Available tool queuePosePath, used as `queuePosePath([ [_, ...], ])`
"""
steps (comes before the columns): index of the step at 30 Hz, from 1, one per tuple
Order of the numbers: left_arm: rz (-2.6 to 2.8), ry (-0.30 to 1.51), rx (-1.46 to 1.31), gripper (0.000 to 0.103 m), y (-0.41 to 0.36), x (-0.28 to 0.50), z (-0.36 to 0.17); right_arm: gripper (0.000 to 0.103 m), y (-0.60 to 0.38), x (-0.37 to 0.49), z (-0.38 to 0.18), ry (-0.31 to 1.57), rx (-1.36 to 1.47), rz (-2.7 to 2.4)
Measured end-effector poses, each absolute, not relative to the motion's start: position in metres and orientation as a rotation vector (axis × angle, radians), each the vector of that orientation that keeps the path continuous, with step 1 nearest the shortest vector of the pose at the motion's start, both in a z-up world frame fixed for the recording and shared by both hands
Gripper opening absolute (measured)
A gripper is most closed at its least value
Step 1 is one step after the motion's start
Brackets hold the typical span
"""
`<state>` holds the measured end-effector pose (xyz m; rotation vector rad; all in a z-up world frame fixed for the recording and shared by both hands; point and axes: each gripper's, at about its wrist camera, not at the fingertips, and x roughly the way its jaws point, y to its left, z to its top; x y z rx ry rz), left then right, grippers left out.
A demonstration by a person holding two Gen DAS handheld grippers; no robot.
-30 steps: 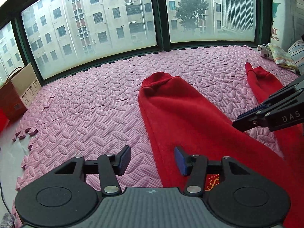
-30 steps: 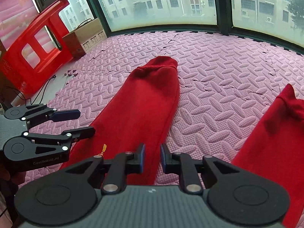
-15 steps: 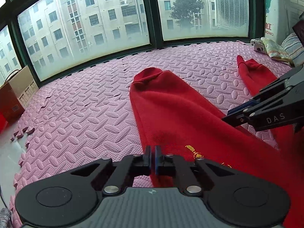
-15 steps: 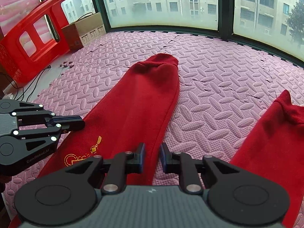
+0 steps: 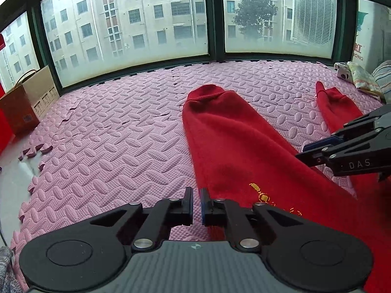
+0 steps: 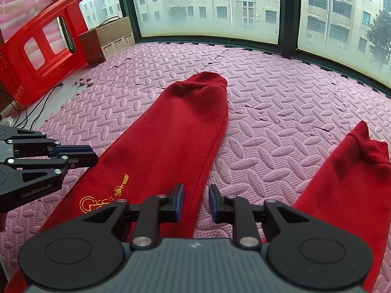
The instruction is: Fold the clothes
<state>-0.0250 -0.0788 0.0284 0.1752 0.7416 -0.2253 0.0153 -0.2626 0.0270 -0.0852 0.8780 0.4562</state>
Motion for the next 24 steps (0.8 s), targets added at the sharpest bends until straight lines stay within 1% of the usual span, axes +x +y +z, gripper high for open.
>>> queuePosePath([
  [1,-0.23,0.739,0.179,0.011,-0.081,-0.025,0.028,0.021,-0.263,0.015,0.027,0.878,-0.085,0.457],
  [3,-0.234,0.733,0.191,0.019,-0.086,-0.024,0.028,0.021,-0.263,0.016,0.028,0.878,-0.082,0.459],
  [10,-0.237,0.742,0.216,0.02,-0.091,-0.017,0.02,0.021,-0.262,0.016,0.026,0.882,-0.083,0.465],
  [11,-0.24,0.742,0.216,0.019,-0.091,-0.016,0.02,0.021,-0.262,0.016,0.026,0.883,-0.085,0.465],
  [12,-0.246,0.742,0.217,0.015,-0.092,-0.016,0.02,0.021,-0.262,0.016,0.026,0.883,-0.086,0.465],
  [15,-0.253,0.728,0.255,0.009,-0.095,-0.018,0.021,0.022,-0.262,0.016,0.026,0.882,-0.097,0.46],
  [21,-0.231,0.719,0.219,0.008,-0.081,-0.017,0.031,0.022,-0.26,0.015,0.025,0.879,-0.122,0.451],
  [23,-0.214,0.73,0.214,0.008,-0.076,-0.015,0.029,0.028,-0.259,0.015,0.025,0.87,-0.142,0.438],
  [24,-0.199,0.736,0.218,0.0,-0.074,-0.013,0.027,0.03,-0.259,0.014,0.025,0.866,-0.153,0.432],
])
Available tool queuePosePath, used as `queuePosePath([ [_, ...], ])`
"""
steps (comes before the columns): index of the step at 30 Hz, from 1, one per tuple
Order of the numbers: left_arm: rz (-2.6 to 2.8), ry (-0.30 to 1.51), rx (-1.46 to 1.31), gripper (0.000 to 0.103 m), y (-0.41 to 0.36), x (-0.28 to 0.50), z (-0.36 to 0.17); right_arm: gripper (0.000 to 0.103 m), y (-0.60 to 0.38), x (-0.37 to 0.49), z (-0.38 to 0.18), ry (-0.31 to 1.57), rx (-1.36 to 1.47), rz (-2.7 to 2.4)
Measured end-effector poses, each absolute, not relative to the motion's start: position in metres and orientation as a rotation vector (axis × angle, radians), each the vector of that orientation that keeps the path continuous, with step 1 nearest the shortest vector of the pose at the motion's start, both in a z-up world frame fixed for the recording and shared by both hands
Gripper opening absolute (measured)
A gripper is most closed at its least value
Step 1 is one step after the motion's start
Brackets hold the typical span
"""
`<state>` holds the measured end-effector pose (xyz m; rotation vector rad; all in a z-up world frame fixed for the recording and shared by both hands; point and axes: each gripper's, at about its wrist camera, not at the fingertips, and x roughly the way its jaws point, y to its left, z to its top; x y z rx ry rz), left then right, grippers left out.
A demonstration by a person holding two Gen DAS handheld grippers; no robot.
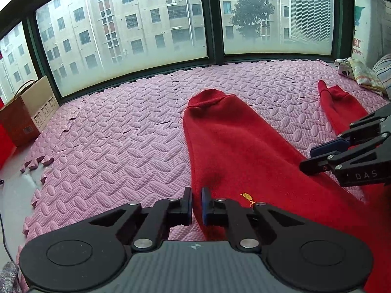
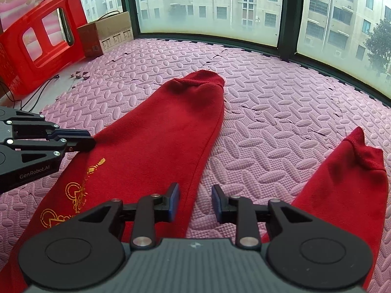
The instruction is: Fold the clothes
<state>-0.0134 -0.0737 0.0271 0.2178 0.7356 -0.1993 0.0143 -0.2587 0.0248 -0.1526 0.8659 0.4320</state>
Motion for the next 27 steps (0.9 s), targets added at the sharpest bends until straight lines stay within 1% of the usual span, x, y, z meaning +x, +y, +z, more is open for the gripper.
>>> queuePosePath([
  [4,-0.18,0.781,0.199,0.0,-0.061,-0.007,0.02,0.031,-0.262,0.016,0.026,0.865,-0.148,0.434],
  [8,-0.186,0.748,0.18,0.002,-0.059,-0.014,0.036,0.031,-0.267,0.015,0.03,0.862,-0.14,0.426],
  [12,-0.306,0.729,0.146,0.005,-0.078,-0.023,0.049,0.031,-0.268,0.007,0.039,0.868,-0.109,0.48],
  [16,-0.422,0.72,0.201,0.005,-0.108,-0.034,0.047,0.031,-0.261,-0.009,0.044,0.872,-0.141,0.536],
  [19,-0.471,0.724,0.29,0.008,-0.123,-0.045,0.037,0.031,-0.256,-0.025,0.038,0.878,-0.218,0.553],
  [21,-0.476,0.733,0.333,0.008,-0.125,-0.051,0.029,0.032,-0.256,-0.034,0.033,0.88,-0.261,0.551],
  [27,-0.457,0.734,0.361,0.008,-0.113,-0.063,0.024,0.033,-0.266,-0.051,0.038,0.845,-0.207,0.54],
])
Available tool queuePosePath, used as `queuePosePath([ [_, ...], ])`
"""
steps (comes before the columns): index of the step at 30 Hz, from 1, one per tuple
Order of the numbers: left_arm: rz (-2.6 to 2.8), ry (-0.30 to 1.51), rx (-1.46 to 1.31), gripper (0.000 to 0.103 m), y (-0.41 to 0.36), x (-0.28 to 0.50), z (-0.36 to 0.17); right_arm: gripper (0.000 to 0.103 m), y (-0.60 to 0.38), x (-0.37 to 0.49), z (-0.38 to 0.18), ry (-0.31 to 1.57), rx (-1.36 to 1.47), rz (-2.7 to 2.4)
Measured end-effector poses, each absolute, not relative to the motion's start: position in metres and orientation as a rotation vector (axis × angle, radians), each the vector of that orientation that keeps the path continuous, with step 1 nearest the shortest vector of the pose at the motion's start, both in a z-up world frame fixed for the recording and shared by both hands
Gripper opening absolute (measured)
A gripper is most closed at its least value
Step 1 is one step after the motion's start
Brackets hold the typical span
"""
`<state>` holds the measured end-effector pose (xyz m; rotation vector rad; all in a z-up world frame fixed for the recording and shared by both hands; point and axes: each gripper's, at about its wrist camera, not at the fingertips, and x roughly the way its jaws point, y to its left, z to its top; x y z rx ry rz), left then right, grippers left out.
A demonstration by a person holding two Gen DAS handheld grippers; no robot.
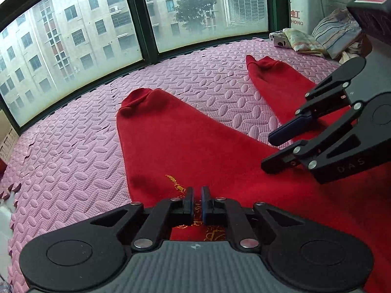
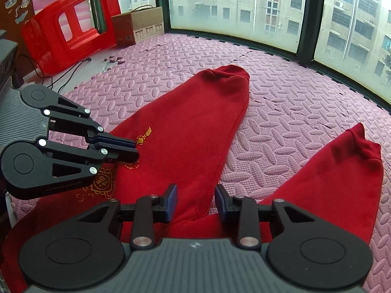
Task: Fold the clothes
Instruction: 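Release the red pants and withdraw both grippers above the flattened legs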
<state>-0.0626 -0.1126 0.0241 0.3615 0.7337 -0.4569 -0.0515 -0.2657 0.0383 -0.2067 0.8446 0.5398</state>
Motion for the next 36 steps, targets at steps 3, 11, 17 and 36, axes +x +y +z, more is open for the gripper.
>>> queuePosePath([
  [3,-0.444,0.735,0.358,0.008,-0.11,-0.064,0.024,0.033,-0.265,-0.061,0.035,0.841,-0.23,0.537],
  [11,-0.42,0.731,0.349,0.015,-0.106,-0.066,0.023,0.034,-0.302,-0.067,0.055,0.801,-0.088,0.49],
  [17,-0.397,0.732,0.324,0.032,-0.1,-0.063,0.023,0.035,-0.34,-0.067,0.041,0.828,-0.126,0.333],
  [36,-0.387,0.719,0.333,0.036,-0.1,-0.063,0.021,0.041,-0.355,-0.042,0.043,0.717,-0.209,0.206],
])
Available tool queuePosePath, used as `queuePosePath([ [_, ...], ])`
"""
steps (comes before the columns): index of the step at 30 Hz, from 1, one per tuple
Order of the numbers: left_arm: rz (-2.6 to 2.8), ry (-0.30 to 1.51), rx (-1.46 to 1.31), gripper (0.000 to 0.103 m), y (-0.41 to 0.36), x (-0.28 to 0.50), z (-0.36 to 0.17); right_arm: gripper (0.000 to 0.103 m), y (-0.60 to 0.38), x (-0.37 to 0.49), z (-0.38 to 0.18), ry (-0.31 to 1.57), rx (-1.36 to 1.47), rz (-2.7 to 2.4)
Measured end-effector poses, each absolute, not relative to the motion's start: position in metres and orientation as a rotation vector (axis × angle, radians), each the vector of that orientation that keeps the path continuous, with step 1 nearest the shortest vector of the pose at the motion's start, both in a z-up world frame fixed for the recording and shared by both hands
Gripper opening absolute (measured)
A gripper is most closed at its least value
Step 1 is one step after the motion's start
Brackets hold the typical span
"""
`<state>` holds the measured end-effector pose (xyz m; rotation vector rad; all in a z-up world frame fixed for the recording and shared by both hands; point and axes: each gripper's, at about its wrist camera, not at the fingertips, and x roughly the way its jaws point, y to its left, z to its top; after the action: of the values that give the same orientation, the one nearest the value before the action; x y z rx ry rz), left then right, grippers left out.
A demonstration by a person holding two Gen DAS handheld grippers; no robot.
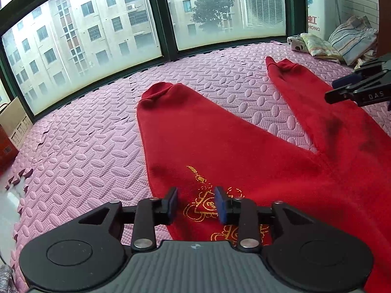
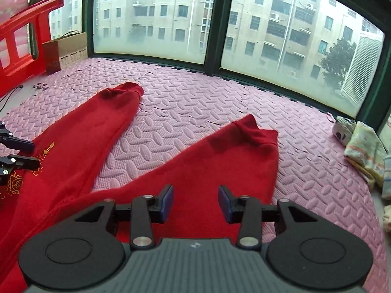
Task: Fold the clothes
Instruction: 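Release the red pants and withdraw both grippers above the flattened legs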
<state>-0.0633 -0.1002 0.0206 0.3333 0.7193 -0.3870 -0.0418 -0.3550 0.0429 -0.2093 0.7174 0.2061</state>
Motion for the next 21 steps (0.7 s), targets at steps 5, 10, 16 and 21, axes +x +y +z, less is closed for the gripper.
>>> queuePosePath([
  [5,-0.39,0.715,0.333,0.037,-0.099,-0.063,0.02,0.038,-0.34,-0.025,0.028,0.733,-0.294,0.215],
  [10,-0.391,0.712,0.329,0.039,-0.098,-0.062,0.02,0.038,-0.373,-0.011,0.02,0.737,-0.294,0.078],
  [16,-0.394,0.708,0.324,0.041,-0.096,-0.062,0.019,0.038,-0.401,0.0,0.017,0.737,-0.356,-0.067],
  [21,-0.39,0.706,0.323,0.041,-0.097,-0.063,0.019,0.037,-0.396,0.008,0.026,0.7,-0.353,-0.04],
])
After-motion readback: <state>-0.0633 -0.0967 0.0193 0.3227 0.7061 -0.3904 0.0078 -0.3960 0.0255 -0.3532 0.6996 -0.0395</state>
